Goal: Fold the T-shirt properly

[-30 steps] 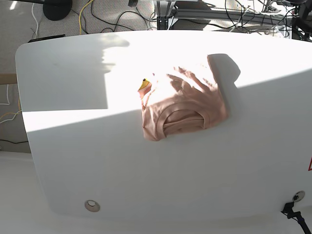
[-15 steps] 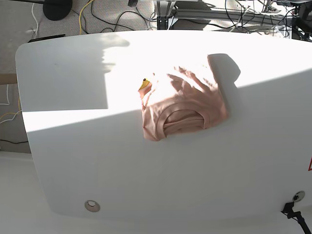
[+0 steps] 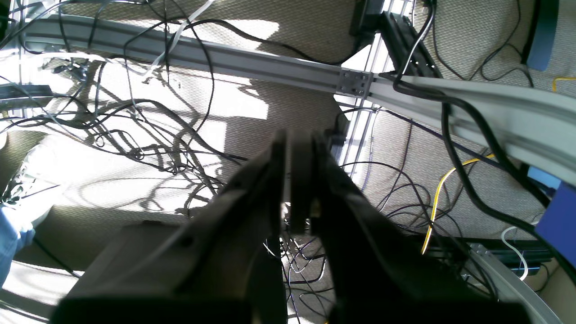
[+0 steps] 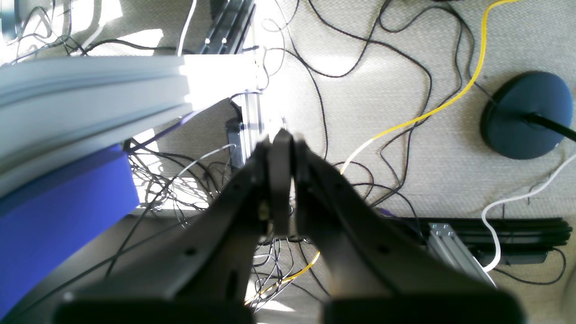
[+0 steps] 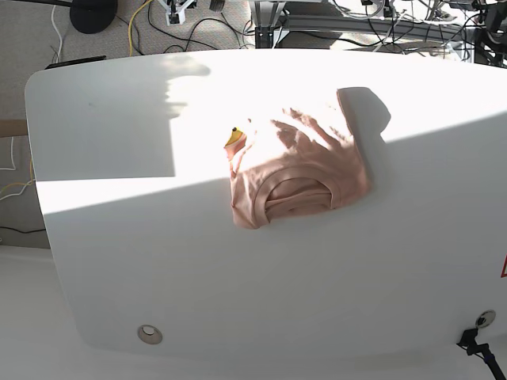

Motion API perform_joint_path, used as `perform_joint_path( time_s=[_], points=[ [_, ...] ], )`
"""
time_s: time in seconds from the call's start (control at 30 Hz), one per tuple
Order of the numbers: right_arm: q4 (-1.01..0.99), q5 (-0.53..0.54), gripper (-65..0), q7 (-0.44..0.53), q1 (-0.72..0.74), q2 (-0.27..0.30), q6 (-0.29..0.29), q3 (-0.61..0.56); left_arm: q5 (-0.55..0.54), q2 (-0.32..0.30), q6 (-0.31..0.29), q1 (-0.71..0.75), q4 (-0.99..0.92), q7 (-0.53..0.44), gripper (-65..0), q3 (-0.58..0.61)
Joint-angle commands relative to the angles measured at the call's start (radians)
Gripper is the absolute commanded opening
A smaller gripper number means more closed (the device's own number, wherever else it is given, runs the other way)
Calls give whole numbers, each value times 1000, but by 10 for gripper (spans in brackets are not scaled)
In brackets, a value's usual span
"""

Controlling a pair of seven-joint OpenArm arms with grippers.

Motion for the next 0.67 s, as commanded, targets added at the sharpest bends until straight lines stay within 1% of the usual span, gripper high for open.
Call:
perform_joint_path(
  time_s=[0.0, 0.03, 0.13, 0.2, 0.4, 0.5, 0.57, 0.63],
  points=[
    [-20, 4, -650, 8, 2, 8, 1, 2, 1, -2, -6, -5, -11, -12, -650, -1],
    [-31, 4, -650, 8, 14, 8, 1, 2, 1, 0, -6, -13, -11, -7, -650, -1],
    [-55, 4, -650, 8, 40, 8, 1, 2, 1, 3, -6, -47, -10, 80, -650, 1],
    [-57, 4, -650, 8, 50, 8, 1, 2, 1, 3, -4, -71, -11, 119, -650, 1],
    [-57, 4, -650, 5, 71, 8, 1, 0, 1, 8, -4, -108, -11, 208, -650, 1],
    [-60, 4, -650, 4, 90, 7, 1, 0, 1, 17, -1, -134, -13, 237, -650, 1],
    [-98, 4, -650, 4, 113, 7, 1, 0, 1, 17, 26, -137, -13, 263, -650, 1],
    [-169, 4, -650, 5, 154, 7, 3, 0, 1, 18, 45, -137, -13, 267, -650, 1]
  ],
)
